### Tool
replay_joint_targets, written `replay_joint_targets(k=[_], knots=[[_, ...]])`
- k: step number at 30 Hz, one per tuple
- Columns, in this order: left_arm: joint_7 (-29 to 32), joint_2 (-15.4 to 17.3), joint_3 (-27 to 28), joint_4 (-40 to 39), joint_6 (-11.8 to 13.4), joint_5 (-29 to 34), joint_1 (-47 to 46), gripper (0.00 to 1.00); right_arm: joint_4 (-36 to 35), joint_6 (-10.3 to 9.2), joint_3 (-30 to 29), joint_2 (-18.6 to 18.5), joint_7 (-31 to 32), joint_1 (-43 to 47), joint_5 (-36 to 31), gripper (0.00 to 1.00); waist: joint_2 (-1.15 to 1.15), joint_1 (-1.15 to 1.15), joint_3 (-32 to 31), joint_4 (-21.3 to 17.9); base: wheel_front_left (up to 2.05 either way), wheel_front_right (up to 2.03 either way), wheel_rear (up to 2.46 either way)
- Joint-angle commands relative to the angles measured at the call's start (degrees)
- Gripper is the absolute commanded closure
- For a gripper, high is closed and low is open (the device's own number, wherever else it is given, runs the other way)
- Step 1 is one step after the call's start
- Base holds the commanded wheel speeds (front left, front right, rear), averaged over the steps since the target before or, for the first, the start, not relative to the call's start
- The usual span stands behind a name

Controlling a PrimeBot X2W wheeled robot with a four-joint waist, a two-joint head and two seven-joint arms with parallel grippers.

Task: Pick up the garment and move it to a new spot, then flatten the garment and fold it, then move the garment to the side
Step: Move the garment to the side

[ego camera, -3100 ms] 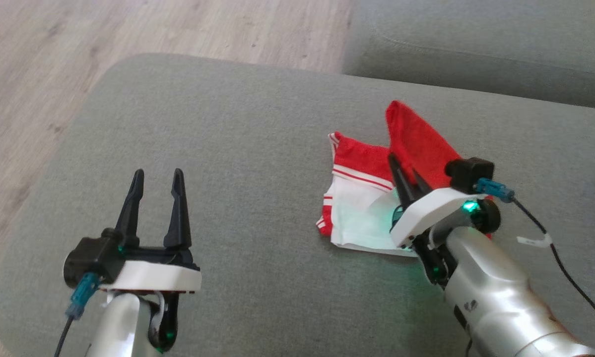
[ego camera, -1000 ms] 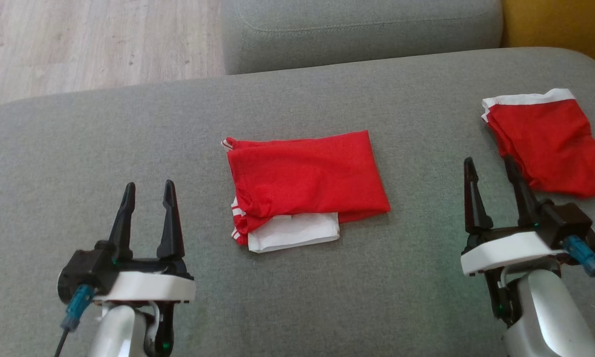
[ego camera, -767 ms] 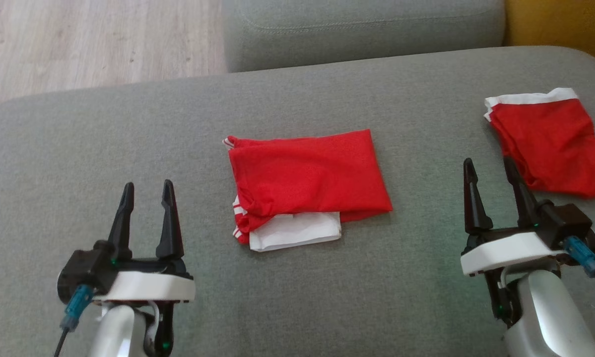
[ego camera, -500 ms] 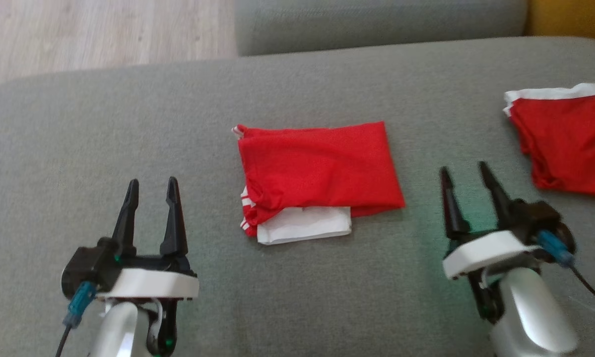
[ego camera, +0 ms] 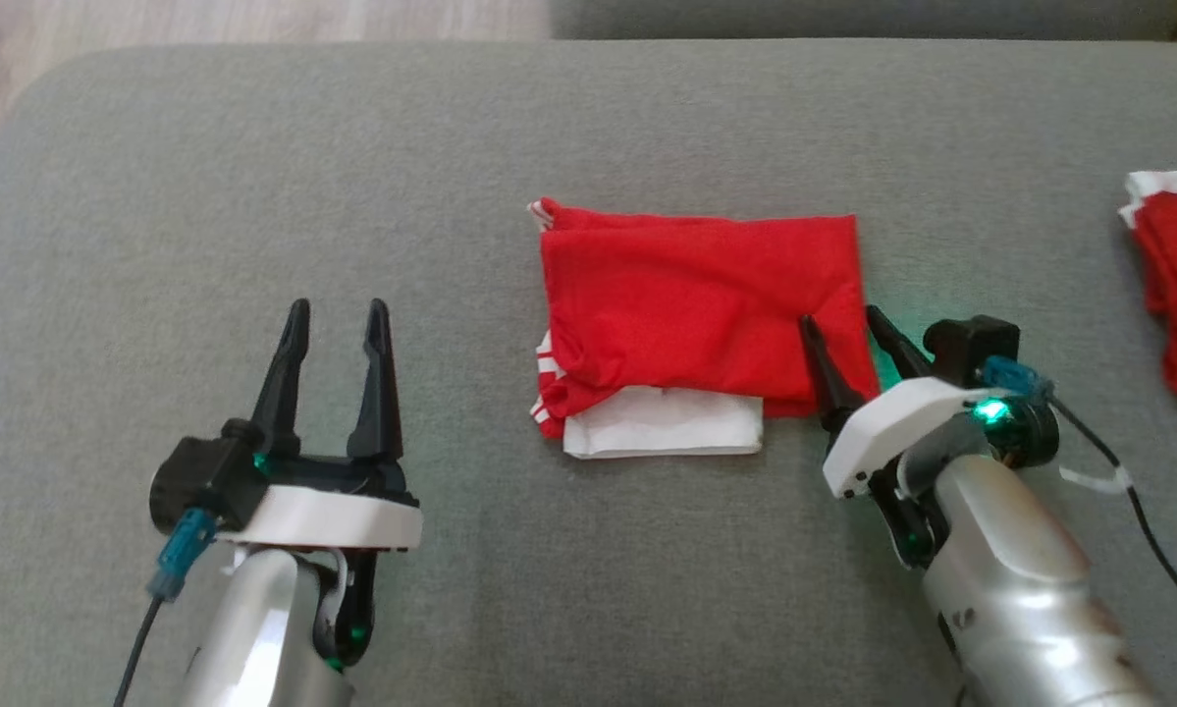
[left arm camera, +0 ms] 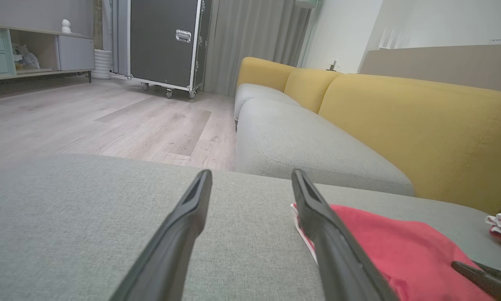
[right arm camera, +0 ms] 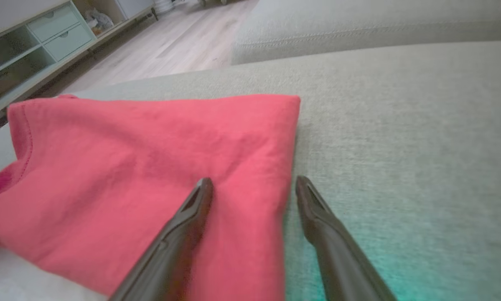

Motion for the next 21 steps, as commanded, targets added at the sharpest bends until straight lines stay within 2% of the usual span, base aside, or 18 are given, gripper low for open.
replay_joint_targets(k=[1,5,6,7,8,13,16,21], knots=[[-0.55,0.42,1.28,-1.47,0.03,-0.54,-2.36,0.00,0.74,-0.04,1.73,0.34,0.75,-2.39,1.64,0.00,0.00,-0.01,0.54,0.84,0.00,0.00,0.00],[-0.55,0.42,0.82,-1.80,0.09,-0.85,-2.52,0.00,6.69,-0.04,3.75,0.34,2.92,-4.62,2.68,0.00,0.00,-0.01,0.80,1.46,0.00,0.00,0.00],[-0.55,0.42,0.74,-1.85,0.14,-0.89,-2.57,0.00,7.67,-0.04,4.47,0.34,3.10,-5.01,2.81,0.22,0.00,-0.01,0.84,1.59,0.00,0.00,0.00],[-0.55,0.42,0.66,-1.90,0.20,-0.92,-2.61,0.00,8.42,-0.04,5.18,0.34,2.97,-5.39,2.80,0.71,0.00,-0.01,0.85,1.66,0.00,0.00,0.00],[-0.55,0.42,0.61,-1.93,0.25,-0.93,-2.63,0.00,9.00,-0.04,5.73,0.34,2.52,-5.75,2.76,1.00,0.00,-0.01,0.83,1.66,0.00,0.00,0.00],[-0.55,0.42,0.57,-2.31,0.02,-0.99,-2.03,0.00,12.67,-0.04,4.57,0.34,-3.05,-7.85,-0.82,1.00,0.00,-0.01,-0.39,0.34,0.00,0.00,0.00],[-0.55,0.42,0.50,-2.23,0.01,-0.86,-1.67,0.00,13.16,-0.04,3.87,0.34,-4.64,-8.47,-2.52,1.00,0.00,-0.01,-1.16,-0.43,0.00,0.00,0.00],[-0.55,0.42,0.14,-2.69,0.02,-0.85,-1.06,0.00,11.61,-0.04,1.64,-0.70,-6.14,-9.51,-9.39,1.00,0.00,-0.01,-3.07,-2.99,0.00,0.00,0.00]])
